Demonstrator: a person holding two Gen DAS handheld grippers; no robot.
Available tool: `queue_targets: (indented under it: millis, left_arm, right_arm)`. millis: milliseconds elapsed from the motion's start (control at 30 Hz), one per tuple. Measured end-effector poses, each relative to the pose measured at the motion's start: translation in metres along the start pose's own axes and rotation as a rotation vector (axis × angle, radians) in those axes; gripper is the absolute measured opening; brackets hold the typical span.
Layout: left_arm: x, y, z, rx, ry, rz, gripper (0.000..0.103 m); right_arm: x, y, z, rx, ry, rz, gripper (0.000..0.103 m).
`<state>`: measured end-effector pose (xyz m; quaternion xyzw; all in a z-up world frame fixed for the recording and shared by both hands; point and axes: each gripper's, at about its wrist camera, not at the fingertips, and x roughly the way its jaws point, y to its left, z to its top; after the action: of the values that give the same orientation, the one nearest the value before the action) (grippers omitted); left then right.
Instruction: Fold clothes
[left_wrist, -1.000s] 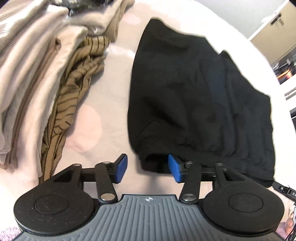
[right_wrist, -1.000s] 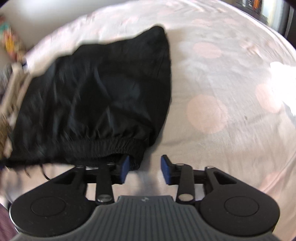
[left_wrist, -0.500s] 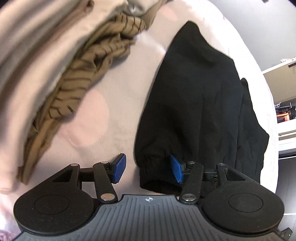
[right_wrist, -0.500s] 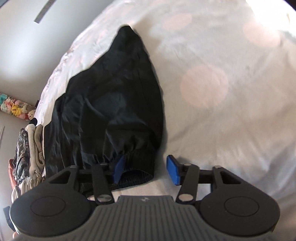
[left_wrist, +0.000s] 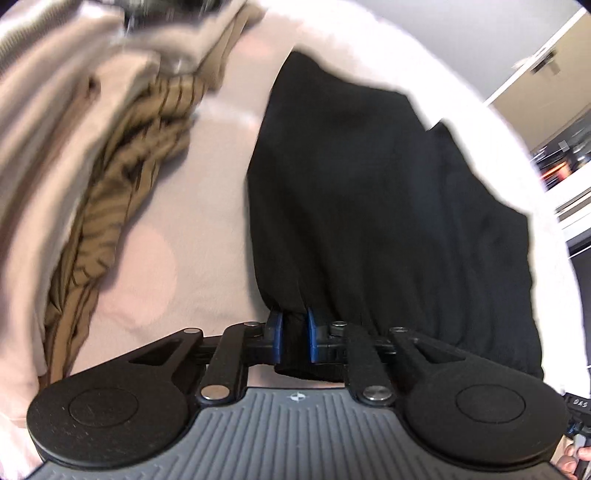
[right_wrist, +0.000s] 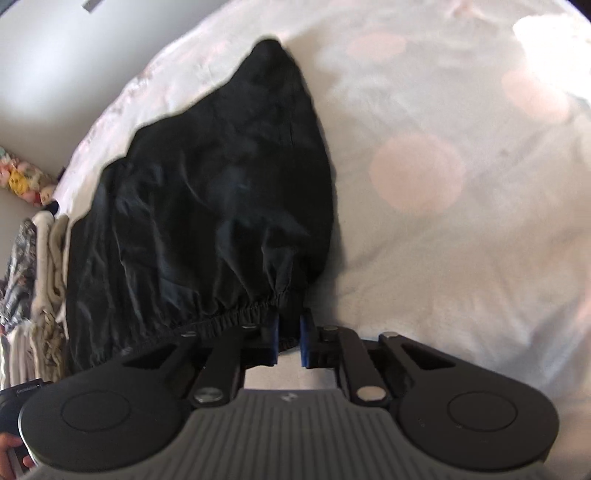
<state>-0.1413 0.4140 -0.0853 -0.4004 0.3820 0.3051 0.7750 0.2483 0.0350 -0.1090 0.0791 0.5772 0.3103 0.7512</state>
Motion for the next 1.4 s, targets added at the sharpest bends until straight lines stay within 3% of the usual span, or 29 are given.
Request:
queue_targets:
  millis: [100,167,267,367,567,667,800,1067,1200,1400]
  left_arm:
    - [-0.006,-0.008,-0.008,0.042,0.03,-0.045,0.01]
    - [0.013,-0.021,-0.005,0.078,0.092,-0.015,0.01]
    - [0.049,-0.03,0.004,0.049,0.215,0.051,0.018]
    - [0.051,-0.023,0.007,0.001,0.234,0.041,0.021]
    - [0.025,-0.017,0.01,-0.044,0.098,0.034,0.041]
    - [0.015,-0.019,0.019,-0.054,0.033,0.048,0.041]
    - [0.009,-0.033,0.035,-0.017,-0.03,0.117,0.041]
    - [0.058,-0.051,0.114,-0.048,-0.125,0.186,0.042]
    - [0.089,-0.052,0.132,-0.058,-0.17,0.206,0.042]
    - [0.122,-0.042,0.148,-0.079,-0.156,0.225,0.042]
  right_arm:
    - [-0.019,-0.006,-0.004,0.035,-0.045,-0.007,0.011]
    - [-0.015,-0.01,-0.004,0.056,-0.02,-0.05,0.011]
    - [0.006,0.004,-0.004,-0.033,0.043,-0.173,0.011]
    - [0.018,0.021,-0.005,-0.145,0.062,-0.257,0.012]
    - [-0.007,0.013,-0.007,-0.079,-0.061,-0.189,0.03]
    - [-0.023,0.01,-0.006,-0.041,-0.14,-0.12,0.036]
    - [-0.024,0.013,0.01,-0.092,-0.207,-0.092,0.041]
    - [0.015,0.045,0.078,-0.261,-0.257,-0.088,0.051]
    - [0.034,0.061,0.118,-0.319,-0.263,-0.108,0.051]
    - [0.082,0.08,0.163,-0.366,-0.248,-0.134,0.054]
